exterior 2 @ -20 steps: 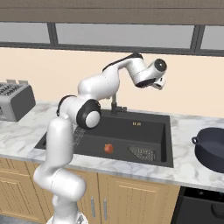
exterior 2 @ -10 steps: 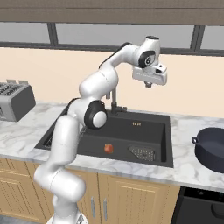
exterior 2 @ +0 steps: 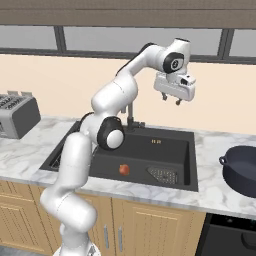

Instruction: Dump the onion from the pot into the sink. Then turn on the water and wash the onion. Then turn off the water and put the onion back in the pot.

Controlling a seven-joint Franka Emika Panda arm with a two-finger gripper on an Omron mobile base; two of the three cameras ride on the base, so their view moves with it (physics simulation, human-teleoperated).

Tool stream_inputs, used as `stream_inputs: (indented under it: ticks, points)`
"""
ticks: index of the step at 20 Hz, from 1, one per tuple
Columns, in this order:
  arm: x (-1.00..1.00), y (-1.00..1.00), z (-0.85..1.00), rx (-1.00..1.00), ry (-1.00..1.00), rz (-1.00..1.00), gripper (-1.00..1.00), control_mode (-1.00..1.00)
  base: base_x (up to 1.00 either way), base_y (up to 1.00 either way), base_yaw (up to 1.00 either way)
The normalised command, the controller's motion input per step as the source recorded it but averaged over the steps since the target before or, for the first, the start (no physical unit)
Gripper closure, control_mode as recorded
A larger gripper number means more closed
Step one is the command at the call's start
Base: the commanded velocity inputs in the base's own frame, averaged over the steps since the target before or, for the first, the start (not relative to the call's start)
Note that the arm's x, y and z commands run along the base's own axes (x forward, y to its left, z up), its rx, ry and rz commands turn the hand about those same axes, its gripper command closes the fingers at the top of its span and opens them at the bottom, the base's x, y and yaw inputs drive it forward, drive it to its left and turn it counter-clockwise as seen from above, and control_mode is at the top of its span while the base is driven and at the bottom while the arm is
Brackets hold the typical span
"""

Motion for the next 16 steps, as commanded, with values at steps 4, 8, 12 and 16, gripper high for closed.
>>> stream_inputs:
  ticks: [4,8,12,16]
  points:
    - [-1.00,0.78,-0.14,-0.10,-0.06,-0.04,-1.00,-1.00,0.00,0.00,0.00]
    - [-1.00,1.00,-0.39,-0.27,-0.14,-0.01,-1.00,-1.00,0.00,0.00,0.00]
    - [-0.68,0.85,-0.43,-0.28,-0.14,0.00,-1.00,-1.00,0.00,0.00,0.00]
    - [-0.05,0.42,-0.16,-0.02,-0.02,-0.03,-1.00,-1.00,0.00,0.00,0.00]
